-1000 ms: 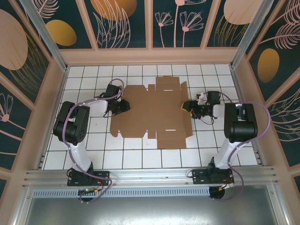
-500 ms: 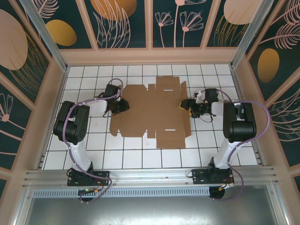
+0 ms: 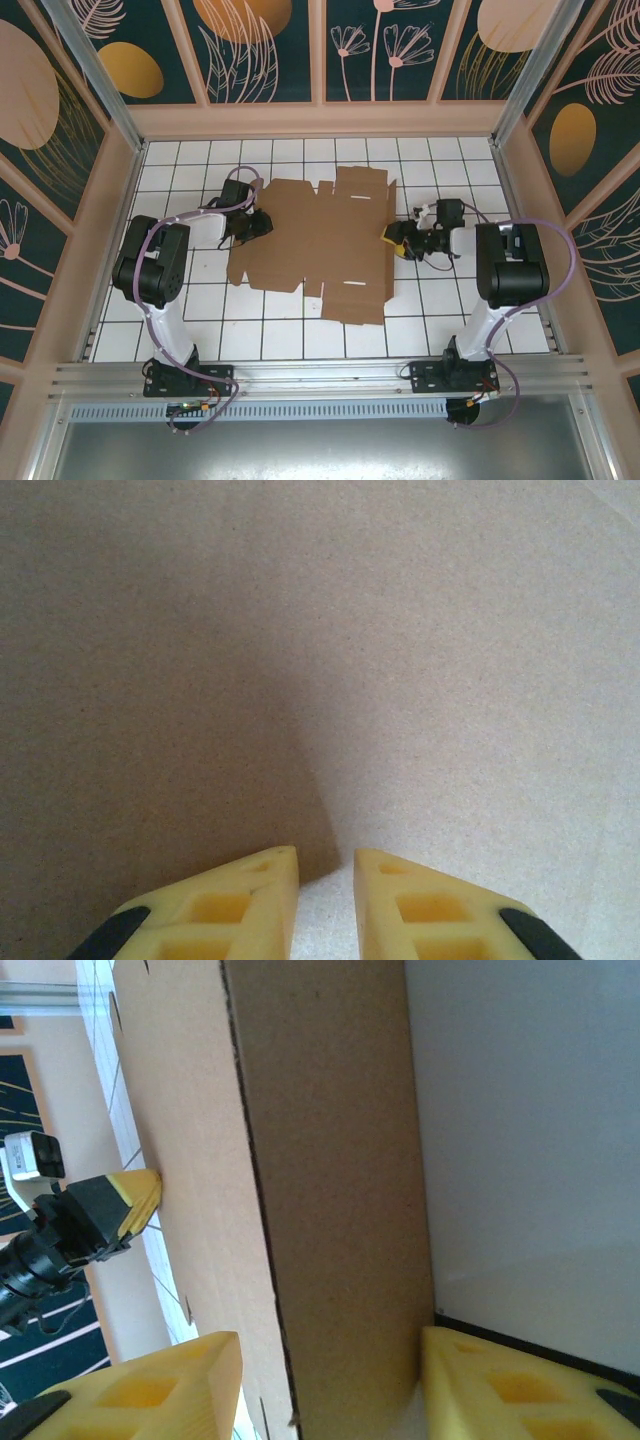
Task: Fold the paper box
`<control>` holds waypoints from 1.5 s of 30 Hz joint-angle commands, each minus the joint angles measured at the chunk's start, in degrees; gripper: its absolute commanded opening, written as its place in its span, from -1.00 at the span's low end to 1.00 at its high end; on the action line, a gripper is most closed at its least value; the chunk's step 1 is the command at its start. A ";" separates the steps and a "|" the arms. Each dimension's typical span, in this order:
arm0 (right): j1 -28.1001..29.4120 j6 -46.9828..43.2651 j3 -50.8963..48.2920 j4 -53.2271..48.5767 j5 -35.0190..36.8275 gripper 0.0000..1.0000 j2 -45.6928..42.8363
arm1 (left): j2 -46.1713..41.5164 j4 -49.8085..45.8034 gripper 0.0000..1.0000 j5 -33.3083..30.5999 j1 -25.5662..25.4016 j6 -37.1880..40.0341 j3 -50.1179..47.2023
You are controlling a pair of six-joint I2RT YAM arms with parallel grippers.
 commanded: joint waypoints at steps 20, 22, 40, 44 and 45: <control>0.51 -8.00 -0.46 -12.14 19.02 0.10 -3.90 | -17.30 -9.82 0.12 -8.43 6.28 -1.51 -4.98; 0.55 -7.84 -0.75 -11.26 17.63 0.09 -3.30 | -16.00 -10.61 0.15 -9.13 8.22 -1.18 -5.45; 3.43 -1.89 -2.34 -0.59 -3.30 0.25 2.36 | -1.88 -6.18 -0.07 1.44 9.03 0.23 -5.13; 6.28 -1.46 -1.28 0.67 -5.90 0.26 2.34 | -1.31 -5.75 -0.11 3.72 9.05 0.36 -5.43; 6.79 -1.04 -1.30 1.39 -6.41 0.27 1.94 | -1.15 -5.56 -0.13 4.21 9.05 0.28 -5.42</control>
